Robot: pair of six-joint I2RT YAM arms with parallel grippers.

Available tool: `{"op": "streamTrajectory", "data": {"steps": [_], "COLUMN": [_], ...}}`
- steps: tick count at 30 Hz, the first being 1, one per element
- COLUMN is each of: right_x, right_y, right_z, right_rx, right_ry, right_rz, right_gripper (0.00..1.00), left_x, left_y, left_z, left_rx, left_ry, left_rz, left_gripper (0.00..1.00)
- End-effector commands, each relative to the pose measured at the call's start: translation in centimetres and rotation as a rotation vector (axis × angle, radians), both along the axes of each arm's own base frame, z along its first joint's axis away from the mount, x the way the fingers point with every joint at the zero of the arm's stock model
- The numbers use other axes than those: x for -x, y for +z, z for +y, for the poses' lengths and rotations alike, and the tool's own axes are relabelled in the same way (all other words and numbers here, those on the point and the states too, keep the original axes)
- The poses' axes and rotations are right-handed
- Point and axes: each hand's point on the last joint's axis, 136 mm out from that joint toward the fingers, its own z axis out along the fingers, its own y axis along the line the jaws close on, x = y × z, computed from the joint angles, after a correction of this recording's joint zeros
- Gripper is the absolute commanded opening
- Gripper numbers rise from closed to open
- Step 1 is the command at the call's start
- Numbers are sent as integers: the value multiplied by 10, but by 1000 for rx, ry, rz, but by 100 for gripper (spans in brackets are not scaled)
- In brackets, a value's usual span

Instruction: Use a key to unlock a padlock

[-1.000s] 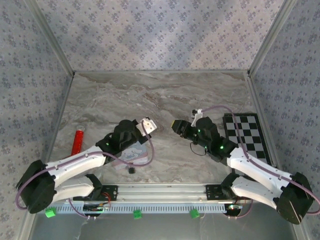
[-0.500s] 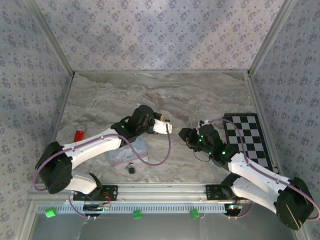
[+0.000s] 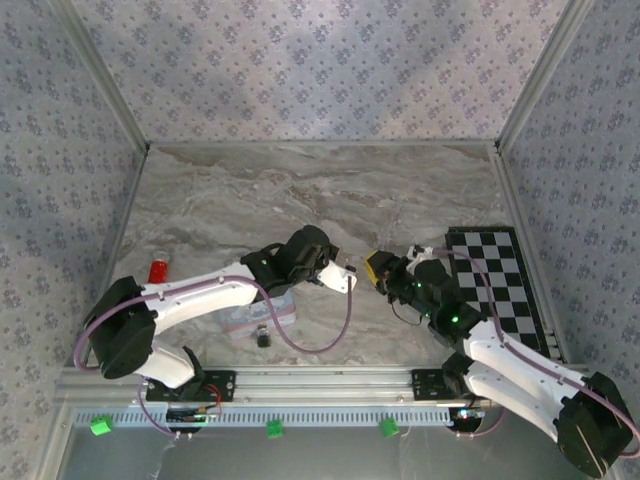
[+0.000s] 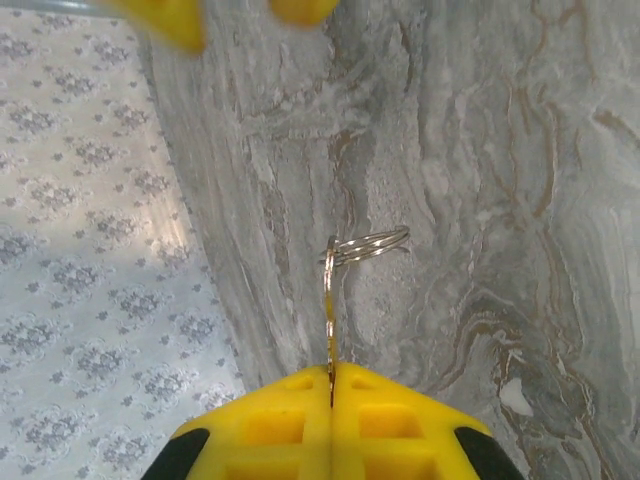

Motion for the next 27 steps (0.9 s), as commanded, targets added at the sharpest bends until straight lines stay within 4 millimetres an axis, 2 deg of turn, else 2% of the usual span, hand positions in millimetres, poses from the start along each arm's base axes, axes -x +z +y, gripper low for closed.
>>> {"op": "streamTrajectory", "data": {"steps": [1,5,12,27], "right_x": [-4,-4,-3,-2], "right_y": [17,15,16,21], "right_z": [5,11,17,30], "right_rx": [-74,-94,-107,-118], "right_ry": [-20,-11,-12,19], "right_rz": [-27,-6,-9,7], "right_gripper": [28,29,28,25], "left_x": [7,16,25,25], "left_y": [21,26,30,27], "left_z": [-13,-18,-14,-11], "left_rx": [71,127,186,189], "left_ry": [-33,-47,-49,-35], "left_rz": [-18,-4,12,9], "left_gripper": [0,0,0,0]}}
